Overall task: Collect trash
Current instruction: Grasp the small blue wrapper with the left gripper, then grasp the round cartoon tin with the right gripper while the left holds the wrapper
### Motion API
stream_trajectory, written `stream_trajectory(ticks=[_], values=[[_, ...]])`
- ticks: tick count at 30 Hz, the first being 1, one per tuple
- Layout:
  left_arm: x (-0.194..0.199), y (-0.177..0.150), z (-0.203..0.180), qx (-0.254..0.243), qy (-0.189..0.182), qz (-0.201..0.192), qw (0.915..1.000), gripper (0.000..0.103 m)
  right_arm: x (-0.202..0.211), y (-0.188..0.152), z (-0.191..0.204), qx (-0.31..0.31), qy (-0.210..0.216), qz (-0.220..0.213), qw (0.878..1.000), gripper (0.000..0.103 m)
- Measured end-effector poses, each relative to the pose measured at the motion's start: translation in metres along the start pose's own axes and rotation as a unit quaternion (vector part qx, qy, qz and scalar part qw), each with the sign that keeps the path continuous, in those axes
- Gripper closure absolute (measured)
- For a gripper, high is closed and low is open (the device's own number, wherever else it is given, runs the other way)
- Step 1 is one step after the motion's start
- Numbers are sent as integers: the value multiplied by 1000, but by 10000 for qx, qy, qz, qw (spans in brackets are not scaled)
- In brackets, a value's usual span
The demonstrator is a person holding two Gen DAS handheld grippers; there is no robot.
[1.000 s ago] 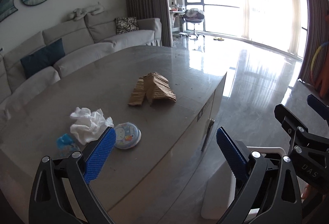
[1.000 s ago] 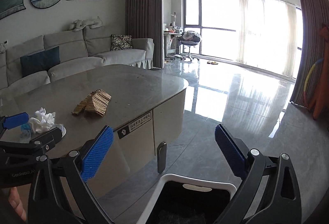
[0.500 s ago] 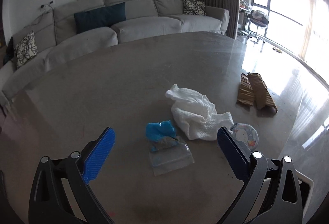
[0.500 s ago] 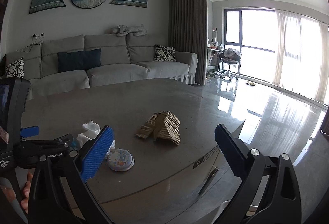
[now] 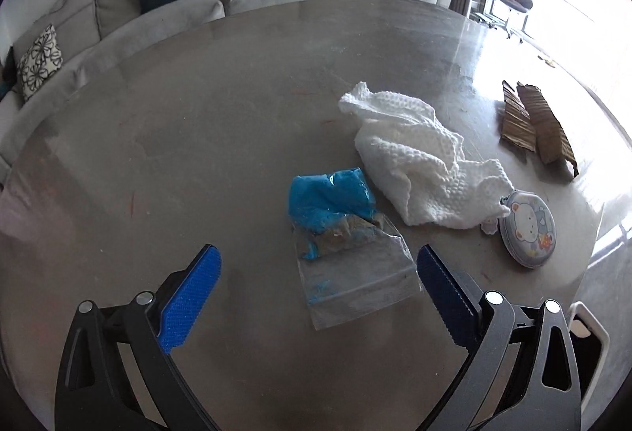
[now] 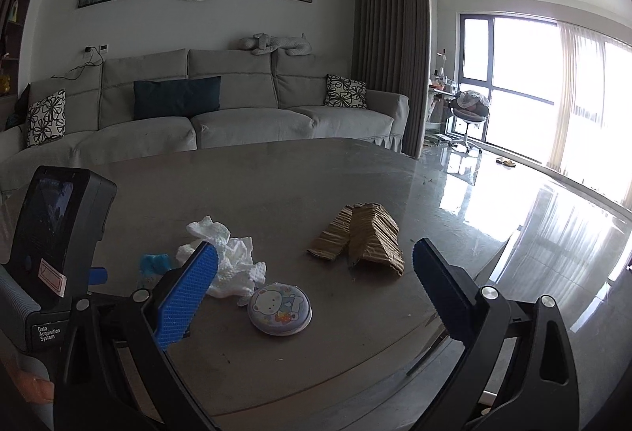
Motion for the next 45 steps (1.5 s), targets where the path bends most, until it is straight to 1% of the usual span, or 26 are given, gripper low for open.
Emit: stream_trajectory(ticks=[3,6,10,12,13,15,16,17,18,19,20,23,26,29,35,40,45], values=[[0,-4,-2,35,39,-7,10000,3,3,1,1,-5,16,-48,10000,5],[-1,-6,-1,55,-14,3,10000,4,3,3,2,64,-15,-92,9999,5],[-1,-7,-6,-15,75,-66,9999,4,0,-2,3,81,-11,12,10000,5],[0,-8,-8,-51,67,-96,9999,6,0,-4,2,96,-17,38,9999,5],[1,-8,-10,-66,18,-105,9999,10,-1,-4,1,104,-15,42,9999,5],[5,-7,-16,-168,-138,-124,9997,23,-1,-4,2,114,-18,54,9999,5],[8,-7,-22,-290,-233,-148,9992,40,-1,-4,2,108,-15,60,9999,5],[11,-8,-30,-446,-242,-179,9986,53,-1,-4,2,92,-9,63,9999,5],[14,-9,-36,-580,-262,-222,9977,62,-2,-4,2,75,-5,62,10000,5],[17,-10,-40,-649,-306,-229,9972,85,-2,-4,3,61,-3,61,10000,5],[18,-12,-41,-638,-251,-206,9974,93,-3,-4,3,54,1,67,10000,5],[22,-14,-38,-579,-234,-214,9978,95,-6,-5,3,59,14,111,9999,5],[31,-13,-35,-561,-318,-273,9975,96,-13,-11,3,104,26,229,9997,5],[46,-5,-25,-582,-174,-538,9967,96,-20,-18,3,57,104,359,9993,5],[72,8,-4,-486,-120,-893,9947,96,-44,-42,5,-22,326,792,9963,5],[75,9,0,-509,-135,-914,9944,96,-61,-59,12,-52,480,1086,9929,5],[80,9,4,-548,-89,-1020,9932,96,-73,-72,15,7,398,1281,9910,5]])
Point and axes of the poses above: each gripper's, at about its wrist camera, not at the fingertips, and x roughly against the way its jaws point, z to its left, y to its top, the point moved 8 cm from there along -x, roughly the way its jaws point, and after that the axes turned 2 degrees about -x, right-handed, at the moved point
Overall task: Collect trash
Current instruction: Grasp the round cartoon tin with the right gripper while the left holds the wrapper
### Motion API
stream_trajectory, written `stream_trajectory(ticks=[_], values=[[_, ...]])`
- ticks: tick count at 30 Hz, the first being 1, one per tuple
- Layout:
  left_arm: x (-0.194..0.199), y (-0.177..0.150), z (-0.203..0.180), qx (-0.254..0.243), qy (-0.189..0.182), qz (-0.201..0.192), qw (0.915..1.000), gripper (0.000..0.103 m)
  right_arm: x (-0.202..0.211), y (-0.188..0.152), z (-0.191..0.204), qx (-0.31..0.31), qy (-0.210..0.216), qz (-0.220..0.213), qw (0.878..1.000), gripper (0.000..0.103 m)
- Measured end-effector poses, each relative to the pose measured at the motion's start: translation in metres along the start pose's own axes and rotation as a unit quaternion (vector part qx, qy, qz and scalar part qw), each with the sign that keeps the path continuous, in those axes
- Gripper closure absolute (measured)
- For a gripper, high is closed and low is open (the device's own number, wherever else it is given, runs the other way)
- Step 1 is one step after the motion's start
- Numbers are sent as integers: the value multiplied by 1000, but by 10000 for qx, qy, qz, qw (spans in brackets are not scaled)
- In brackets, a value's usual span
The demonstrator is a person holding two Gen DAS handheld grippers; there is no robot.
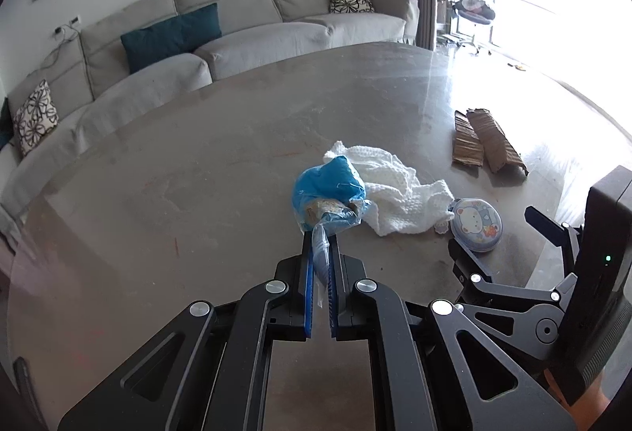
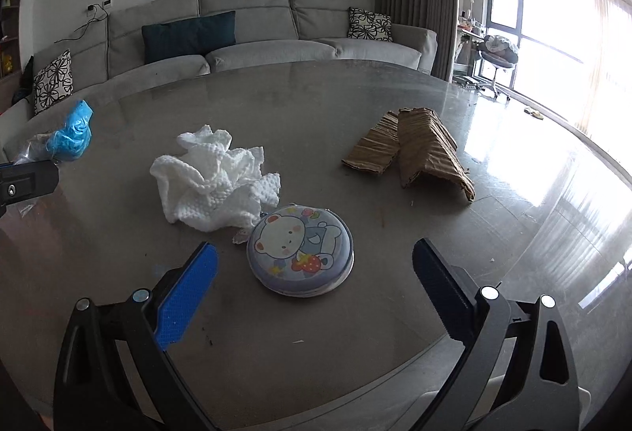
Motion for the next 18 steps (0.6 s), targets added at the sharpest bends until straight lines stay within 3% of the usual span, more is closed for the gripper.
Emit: stream_trajectory(ticks=[5,11,14,18], values=[[3,1,2,6,36,-55,10000,96,-3,-7,3,-116,60,-3,9999,7],[5,0,2,26,35,-88,10000,96,1,-6,7,-17,187,17,9998,24],[8,1,-1,1,4,-137,9999,96,3,-4,22,189,404,131,9989,47],[12,3,-8,-96,1,-212,9997,96,14,-6,22,91,409,139,9990,48]])
Point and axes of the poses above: each gripper's, at about its wrist camera, not at the fingertips, and x roughly against the way its jaws point, z to its left, y to its top, the point moved 8 cm from there along -x, roughly the way its jaws point, and after that the axes turned 2 degrees about -x, right-handed, at the moved point
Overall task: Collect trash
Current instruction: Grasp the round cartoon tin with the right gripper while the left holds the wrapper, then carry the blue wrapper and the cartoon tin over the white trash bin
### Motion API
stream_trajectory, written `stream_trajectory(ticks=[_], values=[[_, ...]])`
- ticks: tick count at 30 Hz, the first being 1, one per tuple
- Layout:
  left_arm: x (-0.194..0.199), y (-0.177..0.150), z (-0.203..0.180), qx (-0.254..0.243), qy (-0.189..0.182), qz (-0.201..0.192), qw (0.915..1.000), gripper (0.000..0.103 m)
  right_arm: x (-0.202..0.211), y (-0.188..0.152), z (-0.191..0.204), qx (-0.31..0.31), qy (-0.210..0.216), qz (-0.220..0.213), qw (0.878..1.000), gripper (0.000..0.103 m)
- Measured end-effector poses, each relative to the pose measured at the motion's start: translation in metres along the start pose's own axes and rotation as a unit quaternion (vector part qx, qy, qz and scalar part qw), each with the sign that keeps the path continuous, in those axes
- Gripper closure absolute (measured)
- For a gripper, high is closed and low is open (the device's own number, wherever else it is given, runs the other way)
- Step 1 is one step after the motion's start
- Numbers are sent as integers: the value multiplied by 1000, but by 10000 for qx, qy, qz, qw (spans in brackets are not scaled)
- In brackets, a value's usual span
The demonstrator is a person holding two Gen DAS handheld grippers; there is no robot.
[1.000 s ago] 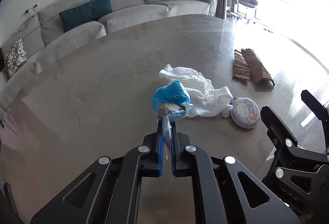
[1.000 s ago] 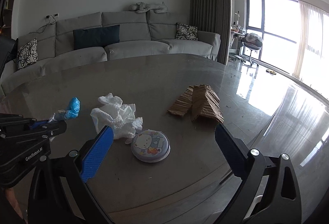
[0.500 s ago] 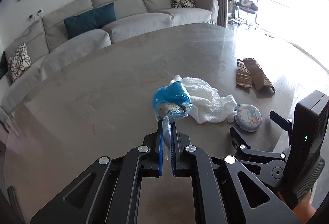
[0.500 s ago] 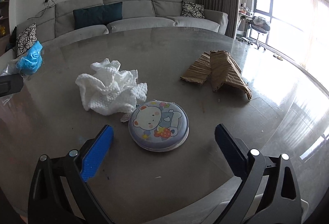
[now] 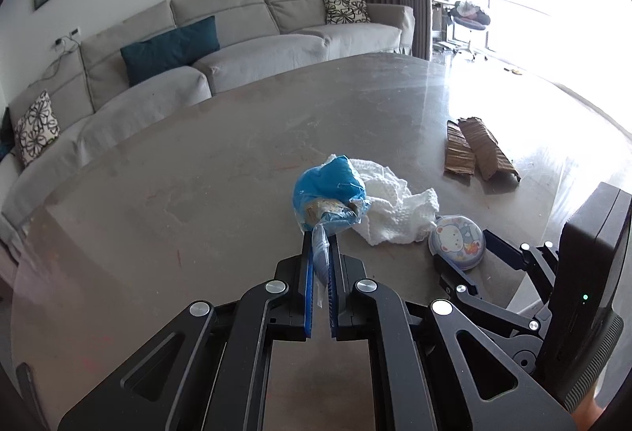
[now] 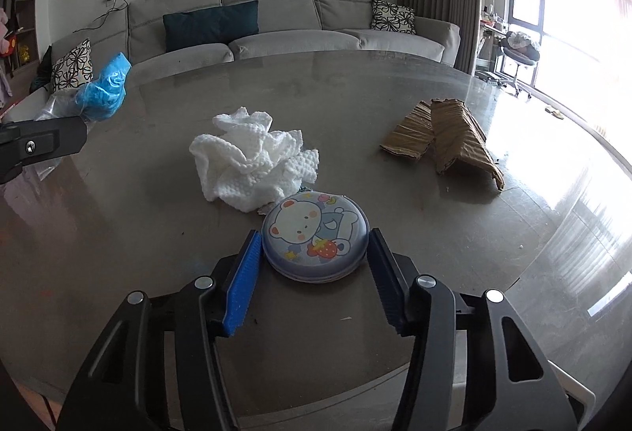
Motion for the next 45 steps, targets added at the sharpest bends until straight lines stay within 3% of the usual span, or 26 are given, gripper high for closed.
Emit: stream_trajectory(ticks=[11,22,32,38,45], values=[[12,5,-40,-248,-235,-154,9993,96,82,17,-23,176,-201,-698,9972,48],[26,-13,-130,-912,-858,-169,9920,96,154,11,-88,-61,-828,-1190,9894,48],[40,-43,-234,-1753,-1506,-200,9727,96,179,-38,-155,-395,-1530,-991,9825,48],[36,-74,-291,-2159,-1920,74,9573,96,192,-66,-196,-710,-1962,-869,9741,48],[31,-104,-341,-2508,-2318,324,9393,96,196,-91,-227,-876,-2158,-715,9699,48]])
Point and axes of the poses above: each gripper's, at about its wrist camera, not at the fingertips, and x roughly against the way its jaws point, z to its left, y to its top, the point moved 8 cm from there along -x, roughly the way its jaws point, and after that the axes turned 2 degrees about -x, right-handed, at the moved point
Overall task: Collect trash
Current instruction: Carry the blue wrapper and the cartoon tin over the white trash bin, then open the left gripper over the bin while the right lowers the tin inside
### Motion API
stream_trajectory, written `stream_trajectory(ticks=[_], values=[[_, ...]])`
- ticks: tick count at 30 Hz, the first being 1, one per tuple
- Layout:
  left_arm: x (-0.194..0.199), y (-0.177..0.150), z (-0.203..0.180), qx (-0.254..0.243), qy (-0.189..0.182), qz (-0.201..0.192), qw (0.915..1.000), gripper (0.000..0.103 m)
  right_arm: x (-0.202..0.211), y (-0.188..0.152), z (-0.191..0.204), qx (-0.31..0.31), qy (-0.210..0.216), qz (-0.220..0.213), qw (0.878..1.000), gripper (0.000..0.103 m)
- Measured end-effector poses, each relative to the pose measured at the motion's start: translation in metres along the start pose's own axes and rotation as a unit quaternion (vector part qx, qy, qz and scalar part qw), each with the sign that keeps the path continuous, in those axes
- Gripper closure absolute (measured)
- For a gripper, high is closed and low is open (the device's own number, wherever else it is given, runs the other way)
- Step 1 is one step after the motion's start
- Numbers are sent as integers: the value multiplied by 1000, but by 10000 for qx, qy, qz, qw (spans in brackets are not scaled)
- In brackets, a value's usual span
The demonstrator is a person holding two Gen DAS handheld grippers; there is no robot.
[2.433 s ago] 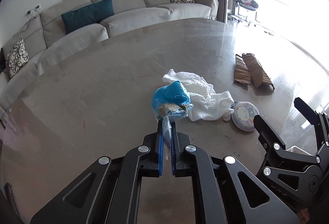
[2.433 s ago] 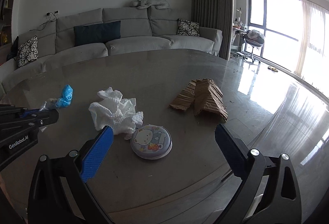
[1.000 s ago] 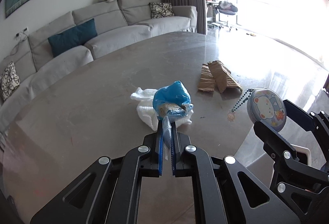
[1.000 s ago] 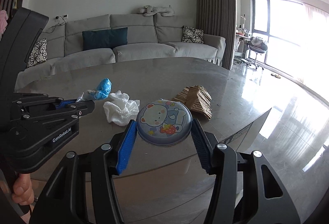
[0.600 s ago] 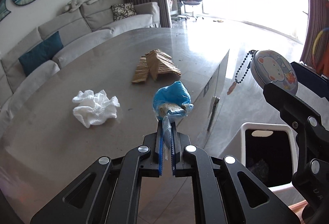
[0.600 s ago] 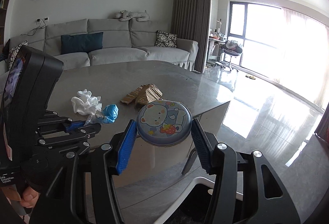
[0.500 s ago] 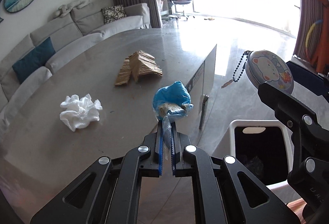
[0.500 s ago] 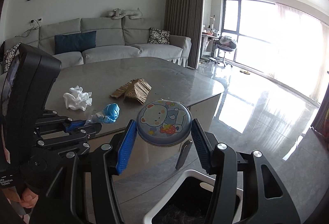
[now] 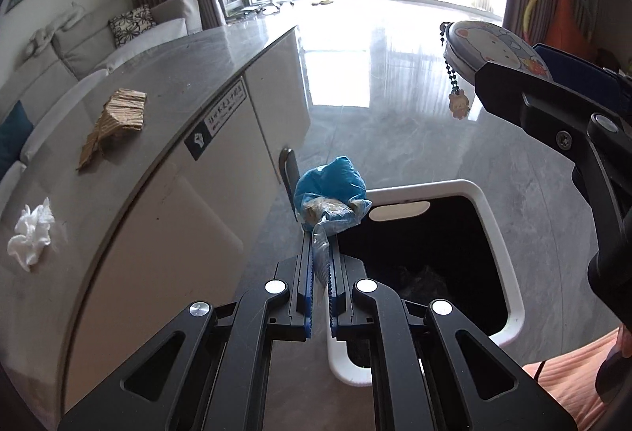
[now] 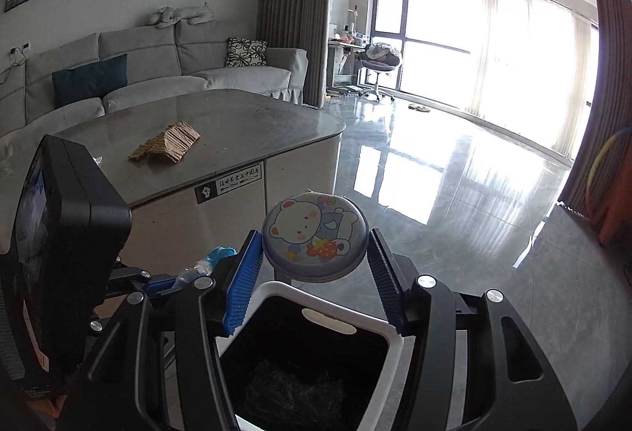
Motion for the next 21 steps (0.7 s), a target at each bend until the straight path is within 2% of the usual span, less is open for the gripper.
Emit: stream_trajectory(ticks=[6,14,16,18,19,21], values=[[-27,-6,-22,-44,-378,300,9988,96,-12,-18,-19,-40,-62,262,9996,48],[-59,-15,-51,-234,-697,626,9953,95,-18,-35,-39,-73,-233,469,9986,48],[-64,-17,-58,-253,-795,687,9941,90,-21,-39,-46,-86,-298,521,9982,48],[-72,-21,-68,-325,-1013,930,9900,49,-24,-42,-51,-94,-375,593,9975,48],[-75,-22,-71,-362,-1055,1019,9885,5,-25,-45,-55,-122,-398,611,9973,48],[-74,-22,-70,-416,-868,847,9917,4,-27,-46,-60,-166,-429,664,9967,48]])
Point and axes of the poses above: each gripper's, at about its wrist camera, not at the fingertips, and x roughly against the way its jaws point, z to its left, y to its top, the point moved 8 cm from there along -x, roughly the way its jaws point, and after that the axes turned 2 degrees about -x, right-handed, at the moved point
